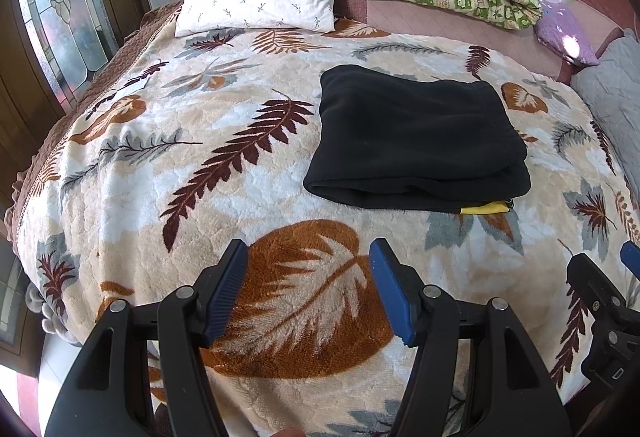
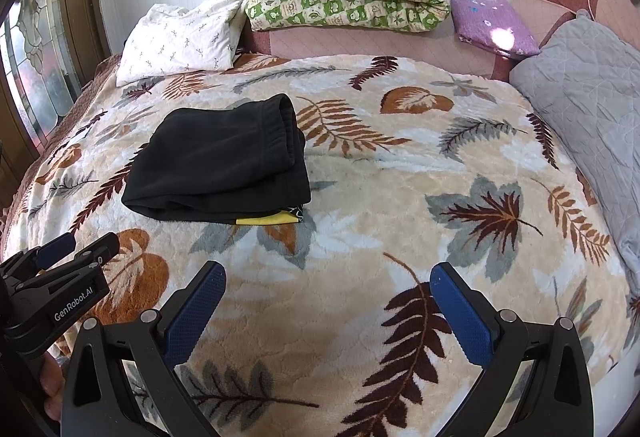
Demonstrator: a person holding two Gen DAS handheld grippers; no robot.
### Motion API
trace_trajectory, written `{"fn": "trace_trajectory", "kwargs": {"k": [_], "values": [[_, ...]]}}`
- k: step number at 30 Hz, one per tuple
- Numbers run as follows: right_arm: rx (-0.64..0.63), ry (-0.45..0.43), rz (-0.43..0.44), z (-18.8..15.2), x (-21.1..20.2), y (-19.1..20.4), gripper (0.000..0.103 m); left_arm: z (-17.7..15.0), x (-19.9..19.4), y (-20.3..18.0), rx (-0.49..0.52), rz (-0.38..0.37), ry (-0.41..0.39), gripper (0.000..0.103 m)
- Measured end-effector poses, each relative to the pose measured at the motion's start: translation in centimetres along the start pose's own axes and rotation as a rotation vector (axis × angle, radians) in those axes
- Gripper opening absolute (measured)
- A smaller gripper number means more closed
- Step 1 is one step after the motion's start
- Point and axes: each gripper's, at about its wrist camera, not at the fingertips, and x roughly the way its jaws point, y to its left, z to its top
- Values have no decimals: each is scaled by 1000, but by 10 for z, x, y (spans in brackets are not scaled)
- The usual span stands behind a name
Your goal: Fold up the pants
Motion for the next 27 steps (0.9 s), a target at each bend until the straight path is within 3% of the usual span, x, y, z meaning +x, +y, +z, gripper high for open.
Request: {"fn": "trace_trajectory", "kwargs": {"k": [22,27], "values": [[0,3,-2,0,0,1,103,4,-1,-3,18,-61,29,63],[-2,4,-2,1,0,1,103,5,-6,-3,22,-49,-13,71]]}}
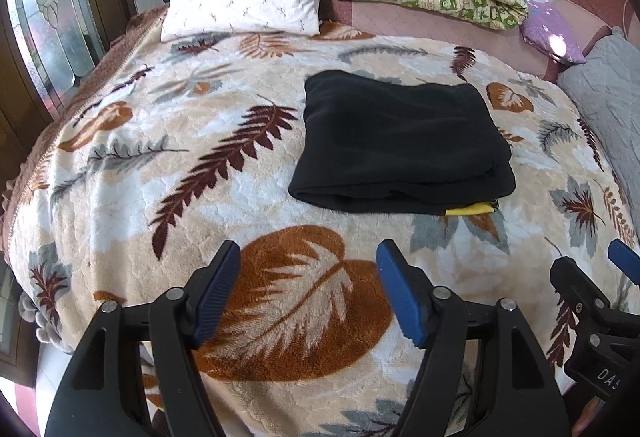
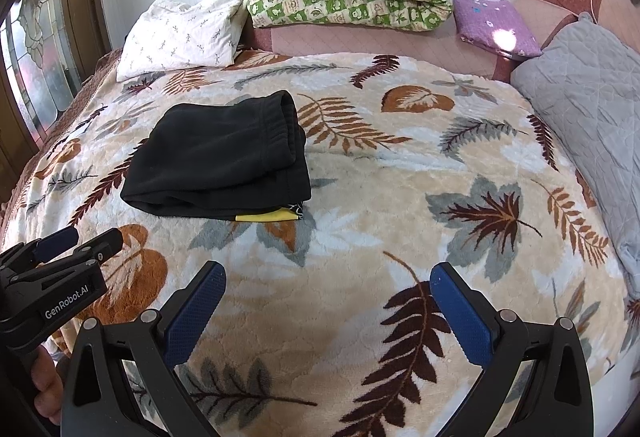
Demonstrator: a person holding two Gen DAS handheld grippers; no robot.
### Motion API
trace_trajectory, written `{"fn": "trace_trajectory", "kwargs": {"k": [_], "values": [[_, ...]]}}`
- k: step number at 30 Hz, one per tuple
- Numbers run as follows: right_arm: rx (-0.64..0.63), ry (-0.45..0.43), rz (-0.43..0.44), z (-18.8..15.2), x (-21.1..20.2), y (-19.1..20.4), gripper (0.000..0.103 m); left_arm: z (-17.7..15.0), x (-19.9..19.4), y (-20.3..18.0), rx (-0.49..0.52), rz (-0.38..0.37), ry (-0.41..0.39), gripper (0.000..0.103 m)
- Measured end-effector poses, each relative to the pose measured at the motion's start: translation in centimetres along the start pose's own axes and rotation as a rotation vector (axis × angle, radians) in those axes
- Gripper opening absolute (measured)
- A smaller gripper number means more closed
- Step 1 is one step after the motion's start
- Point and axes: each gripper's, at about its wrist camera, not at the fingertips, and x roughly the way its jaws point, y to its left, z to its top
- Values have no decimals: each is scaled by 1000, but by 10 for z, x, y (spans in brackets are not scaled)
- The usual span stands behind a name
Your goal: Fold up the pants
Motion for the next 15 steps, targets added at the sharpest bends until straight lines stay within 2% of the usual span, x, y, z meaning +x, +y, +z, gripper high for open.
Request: {"fn": "trace_trajectory", "kwargs": {"k": [15], "values": [[-3,4,0,-1,0,-1,103,5,1,2,-3,2,15,71]]}}
